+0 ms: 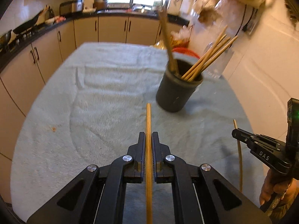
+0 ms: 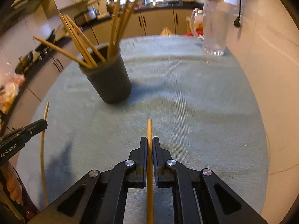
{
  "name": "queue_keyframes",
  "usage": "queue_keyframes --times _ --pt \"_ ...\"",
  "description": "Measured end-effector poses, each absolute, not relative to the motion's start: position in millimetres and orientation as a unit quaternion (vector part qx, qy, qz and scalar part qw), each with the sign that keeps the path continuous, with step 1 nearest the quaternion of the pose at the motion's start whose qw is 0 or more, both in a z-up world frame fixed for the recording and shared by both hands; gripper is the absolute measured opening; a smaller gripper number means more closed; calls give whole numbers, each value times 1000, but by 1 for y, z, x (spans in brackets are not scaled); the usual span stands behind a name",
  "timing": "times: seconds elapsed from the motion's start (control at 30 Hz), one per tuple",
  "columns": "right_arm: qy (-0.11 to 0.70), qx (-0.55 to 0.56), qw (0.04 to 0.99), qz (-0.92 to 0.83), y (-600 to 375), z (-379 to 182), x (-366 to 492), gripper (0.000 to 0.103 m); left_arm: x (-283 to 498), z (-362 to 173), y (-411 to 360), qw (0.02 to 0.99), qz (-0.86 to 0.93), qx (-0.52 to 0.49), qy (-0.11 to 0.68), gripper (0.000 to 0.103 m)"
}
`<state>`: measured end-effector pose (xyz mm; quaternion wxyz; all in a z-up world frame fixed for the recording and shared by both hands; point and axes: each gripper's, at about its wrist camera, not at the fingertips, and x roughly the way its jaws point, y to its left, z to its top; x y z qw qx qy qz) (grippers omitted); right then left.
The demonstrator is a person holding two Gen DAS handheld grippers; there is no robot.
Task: Organize utensils
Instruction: 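Raise both held chopsticks upright and carry them toward the grey holder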
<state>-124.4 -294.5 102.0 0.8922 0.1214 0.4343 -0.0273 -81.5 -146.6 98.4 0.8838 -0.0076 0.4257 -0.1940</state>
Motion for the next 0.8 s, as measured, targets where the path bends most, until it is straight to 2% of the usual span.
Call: queue_keyframes --times 0.37,0.8 --pt "333 127 934 -35 -290 156 -164 6 -127 136 -147 909 -202 14 365 6" --pt "273 101 956 -30 -261 184 -208 6 -166 154 -138 923 -190 11 334 6"
